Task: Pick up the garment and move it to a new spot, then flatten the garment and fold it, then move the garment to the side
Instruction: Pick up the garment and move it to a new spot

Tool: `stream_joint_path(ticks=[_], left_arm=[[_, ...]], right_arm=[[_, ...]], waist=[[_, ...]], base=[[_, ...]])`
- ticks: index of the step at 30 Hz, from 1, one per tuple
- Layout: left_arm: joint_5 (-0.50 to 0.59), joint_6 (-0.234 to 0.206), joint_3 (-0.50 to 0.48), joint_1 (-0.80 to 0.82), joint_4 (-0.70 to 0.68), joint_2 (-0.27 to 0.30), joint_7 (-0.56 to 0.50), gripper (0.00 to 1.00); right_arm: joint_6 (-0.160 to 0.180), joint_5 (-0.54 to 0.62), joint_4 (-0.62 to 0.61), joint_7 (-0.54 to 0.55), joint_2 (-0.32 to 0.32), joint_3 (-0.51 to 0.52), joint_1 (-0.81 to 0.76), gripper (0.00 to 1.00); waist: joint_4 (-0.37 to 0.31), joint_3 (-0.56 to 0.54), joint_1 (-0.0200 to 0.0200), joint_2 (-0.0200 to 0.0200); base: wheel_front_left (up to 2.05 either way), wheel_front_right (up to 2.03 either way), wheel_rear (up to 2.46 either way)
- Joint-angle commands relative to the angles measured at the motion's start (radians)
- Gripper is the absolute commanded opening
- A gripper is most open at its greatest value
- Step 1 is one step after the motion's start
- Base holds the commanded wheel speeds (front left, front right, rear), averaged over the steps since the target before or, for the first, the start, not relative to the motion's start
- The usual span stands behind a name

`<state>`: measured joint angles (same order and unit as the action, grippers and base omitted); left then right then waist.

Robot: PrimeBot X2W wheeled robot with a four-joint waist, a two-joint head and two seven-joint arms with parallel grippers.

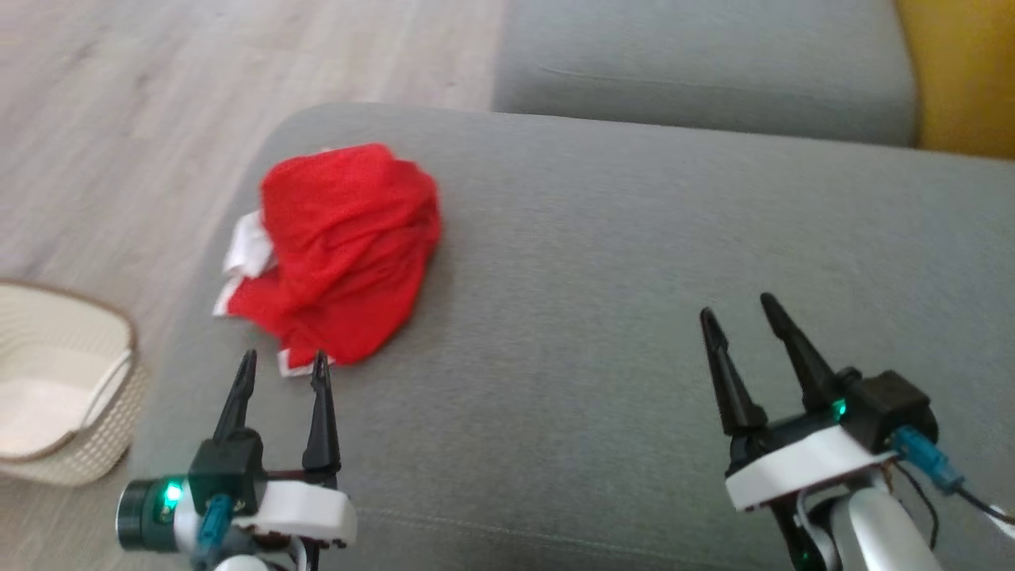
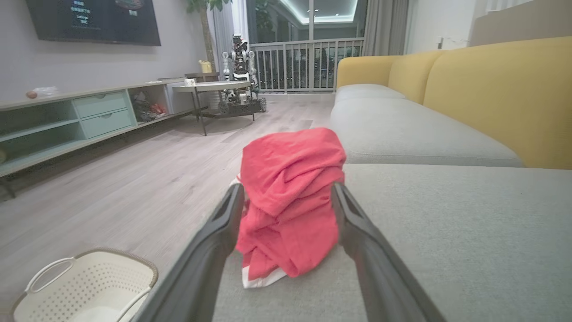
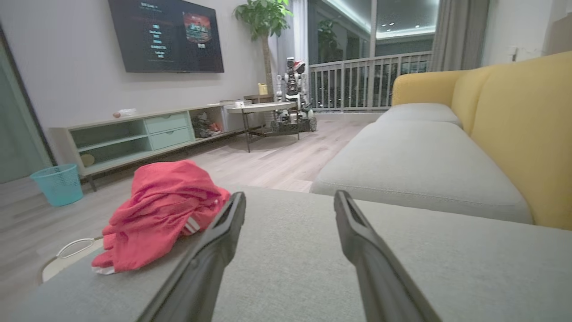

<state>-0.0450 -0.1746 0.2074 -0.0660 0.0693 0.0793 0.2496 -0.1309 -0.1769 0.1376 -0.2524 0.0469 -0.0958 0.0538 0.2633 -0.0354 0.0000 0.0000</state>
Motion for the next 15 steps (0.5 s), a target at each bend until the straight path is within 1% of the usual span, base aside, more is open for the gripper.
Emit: stream_joint_path(ticks=[1, 8, 15], left_arm=[[0.011, 0.002, -0.04, 0.032, -0.037, 0.003, 0.012, 1.0], [0.02, 0.001, -0.046, 0.016, -0.053, 0.007, 0.012, 1.0], [0.022, 0.003, -0.052, 0.005, -0.062, 0.011, 0.012, 1.0]], right_arm=[[0.0, 0.002, -0.037, -0.009, 0.003, -0.025, 0.016, 1.0], [0.0, -0.016, -0.045, -0.009, 0.003, -0.042, 0.004, 1.0], [0.0, -0.026, -0.041, -0.009, 0.003, -0.043, -0.009, 1.0]], waist=[[0.047, -0.014, 0.0, 0.0], [0.138, -0.024, 0.0, 0.0], [0.193, -0.032, 0.0, 0.0]], base=[[0.0, 0.0, 0.0], [0.0, 0.0, 0.0], [0.0, 0.0, 0.0]])
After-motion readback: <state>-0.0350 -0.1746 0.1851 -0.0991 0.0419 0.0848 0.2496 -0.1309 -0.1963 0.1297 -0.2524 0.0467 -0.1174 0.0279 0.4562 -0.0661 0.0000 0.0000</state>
